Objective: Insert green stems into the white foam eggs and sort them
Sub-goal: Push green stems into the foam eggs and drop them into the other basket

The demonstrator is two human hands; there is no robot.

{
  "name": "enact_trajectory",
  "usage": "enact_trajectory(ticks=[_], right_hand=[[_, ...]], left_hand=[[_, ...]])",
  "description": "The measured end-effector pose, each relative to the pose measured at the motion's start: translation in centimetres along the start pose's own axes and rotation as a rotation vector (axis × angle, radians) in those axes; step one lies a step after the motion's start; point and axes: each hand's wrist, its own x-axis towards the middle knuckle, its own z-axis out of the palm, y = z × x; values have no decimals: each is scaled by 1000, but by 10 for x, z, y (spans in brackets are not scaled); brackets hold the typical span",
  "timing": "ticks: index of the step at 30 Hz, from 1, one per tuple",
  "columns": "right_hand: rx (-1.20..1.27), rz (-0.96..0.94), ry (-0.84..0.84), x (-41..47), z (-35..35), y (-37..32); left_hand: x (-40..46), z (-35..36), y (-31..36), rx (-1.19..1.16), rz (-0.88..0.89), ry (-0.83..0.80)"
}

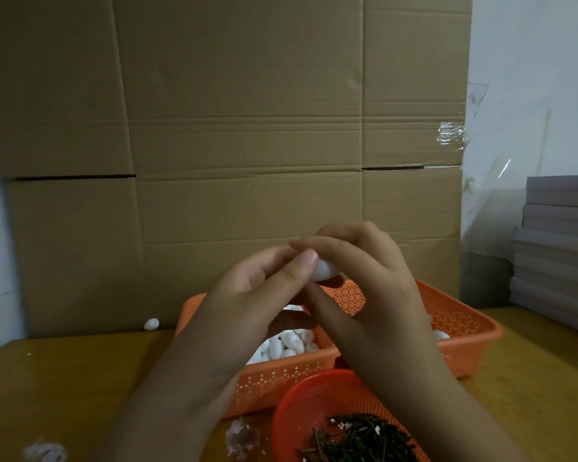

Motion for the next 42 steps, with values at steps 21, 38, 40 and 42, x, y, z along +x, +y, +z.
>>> enact_trajectory(ticks=[21, 38, 40, 42], right_hand=[[29, 37, -43, 0, -1, -3], [139, 85, 19, 1, -3, -4], [135, 75, -1, 1, -3, -4], [125, 75, -19, 0, -2, -3]], left_hand=[[-3, -2, 2, 103, 11, 141], [-2, -4, 5, 119, -17, 193], [-2, -5, 5, 53, -46, 132], [-1, -4, 5, 37, -53, 65]])
